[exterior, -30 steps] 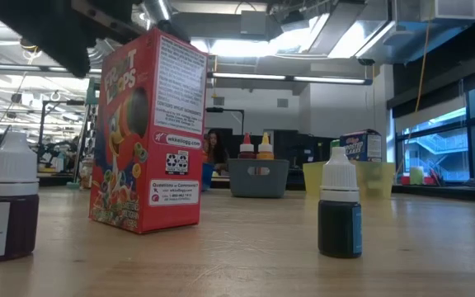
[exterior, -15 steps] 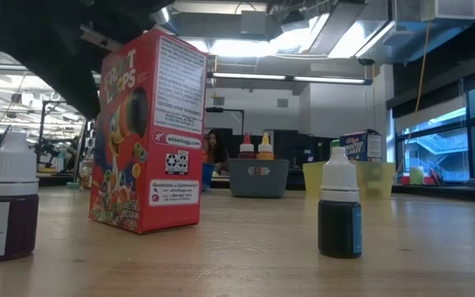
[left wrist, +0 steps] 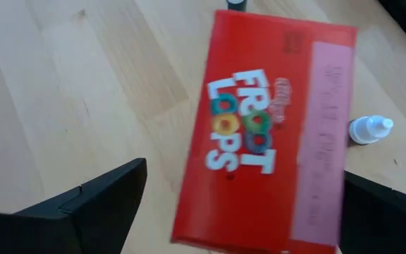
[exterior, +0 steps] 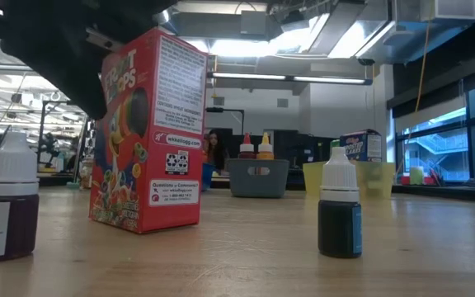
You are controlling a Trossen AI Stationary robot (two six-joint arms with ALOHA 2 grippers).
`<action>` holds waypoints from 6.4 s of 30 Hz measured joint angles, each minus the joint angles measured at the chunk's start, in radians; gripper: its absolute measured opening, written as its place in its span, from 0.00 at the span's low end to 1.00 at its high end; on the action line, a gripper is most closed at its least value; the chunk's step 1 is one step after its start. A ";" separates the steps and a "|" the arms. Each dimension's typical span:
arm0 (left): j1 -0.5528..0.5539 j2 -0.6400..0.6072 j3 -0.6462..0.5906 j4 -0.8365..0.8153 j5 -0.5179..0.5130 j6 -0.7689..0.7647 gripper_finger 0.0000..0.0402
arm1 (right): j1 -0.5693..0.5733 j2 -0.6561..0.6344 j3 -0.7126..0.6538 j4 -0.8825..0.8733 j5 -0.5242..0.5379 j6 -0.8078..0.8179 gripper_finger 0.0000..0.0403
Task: Pick & Place Kitchen Items
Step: Put the red cereal box into the yellow bin
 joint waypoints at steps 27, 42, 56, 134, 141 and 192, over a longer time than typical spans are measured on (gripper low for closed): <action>0.040 0.012 0.000 0.002 0.099 -0.014 0.65 | 0.000 0.000 0.000 0.000 0.000 -0.004 0.26; 0.038 0.012 0.018 -0.029 0.025 0.001 0.44 | 0.000 0.000 0.000 0.012 0.000 -0.013 0.26; -0.018 0.008 0.244 -0.313 -0.090 0.001 0.44 | -0.001 0.000 0.000 0.099 0.049 -0.017 0.38; 0.013 -0.004 0.415 -0.327 -0.300 -0.096 0.44 | -0.178 0.029 0.000 0.401 -0.082 -0.321 0.44; -0.013 -0.003 0.414 -0.315 -0.408 -0.065 0.47 | -0.178 0.029 0.000 0.397 -0.072 -0.332 0.44; -0.148 -0.006 0.412 -0.250 -0.672 0.091 0.63 | -0.179 0.030 -0.002 0.385 -0.089 -0.328 0.44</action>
